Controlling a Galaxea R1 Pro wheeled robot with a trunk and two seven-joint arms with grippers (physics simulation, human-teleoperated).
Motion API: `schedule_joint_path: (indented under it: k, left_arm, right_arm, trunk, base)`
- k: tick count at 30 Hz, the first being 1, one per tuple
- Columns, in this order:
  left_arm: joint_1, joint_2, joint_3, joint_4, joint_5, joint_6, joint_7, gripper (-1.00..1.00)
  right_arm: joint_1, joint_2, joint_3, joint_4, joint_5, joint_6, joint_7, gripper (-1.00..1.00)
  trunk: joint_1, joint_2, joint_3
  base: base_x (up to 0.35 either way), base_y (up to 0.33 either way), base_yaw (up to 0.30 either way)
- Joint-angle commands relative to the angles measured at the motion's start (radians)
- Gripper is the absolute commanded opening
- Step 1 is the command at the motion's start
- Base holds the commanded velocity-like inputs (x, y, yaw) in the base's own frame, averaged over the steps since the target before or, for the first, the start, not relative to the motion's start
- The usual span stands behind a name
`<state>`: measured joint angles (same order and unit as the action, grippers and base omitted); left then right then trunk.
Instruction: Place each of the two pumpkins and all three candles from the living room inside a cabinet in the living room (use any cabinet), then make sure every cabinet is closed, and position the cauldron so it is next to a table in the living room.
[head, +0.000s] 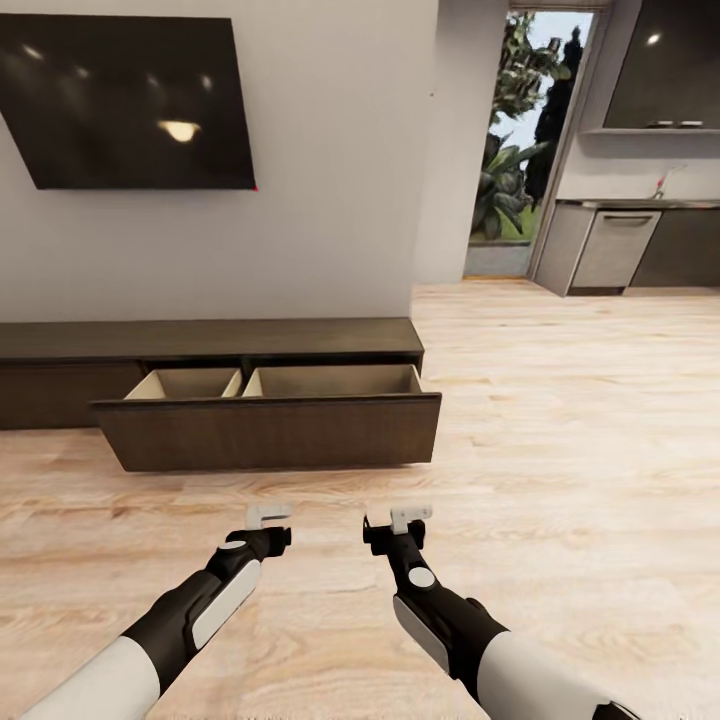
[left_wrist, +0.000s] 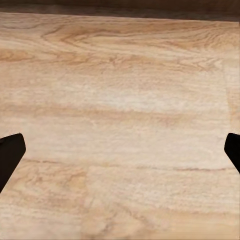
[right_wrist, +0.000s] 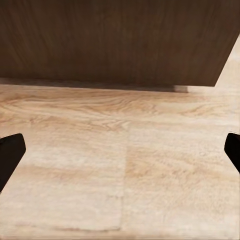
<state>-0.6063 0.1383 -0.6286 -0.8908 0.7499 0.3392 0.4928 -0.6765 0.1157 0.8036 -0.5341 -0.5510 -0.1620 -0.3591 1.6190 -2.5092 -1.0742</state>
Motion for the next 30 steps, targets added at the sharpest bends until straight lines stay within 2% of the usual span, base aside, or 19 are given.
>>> schedule_joint_path:
  k: [1,6,17,30]
  left_arm:
    - [-0.001,0.001,-0.005,-0.002,0.008,0.001,0.009,1.0]
    - [-0.001,0.001,-0.005,-0.002,0.008,0.001,0.009,1.0]
    - [-0.001,-0.005,-0.003,-0.001,0.007,0.001,0.01,1.0]
    - [-0.001,-0.002,-0.002,-0.001,0.006,0.003,0.009,1.0]
  right_arm:
    - [-0.001,-0.001,0.008,0.0,-0.01,-0.007,-0.006,1.0]
    - [-0.001,-0.001,0.008,0.0,-0.01,-0.007,-0.006,1.0]
    - [-0.001,-0.001,0.008,0.002,-0.01,-0.007,-0.006,1.0]
    - [-0.001,-0.001,0.008,0.002,-0.009,-0.007,-0.006,1.0]
  trunk:
    - [0.0,-0.001,-0.005]
    - [0.002,-0.002,-0.024]
    - [0.002,-0.002,-0.024]
    - [0.002,-0.002,-0.024]
  base:
    - [0.0,0.0,0.0]
    - [0.0,0.0,0.0]
    - [0.011,0.001,0.0]
    - [0.284,0.08,0.0]
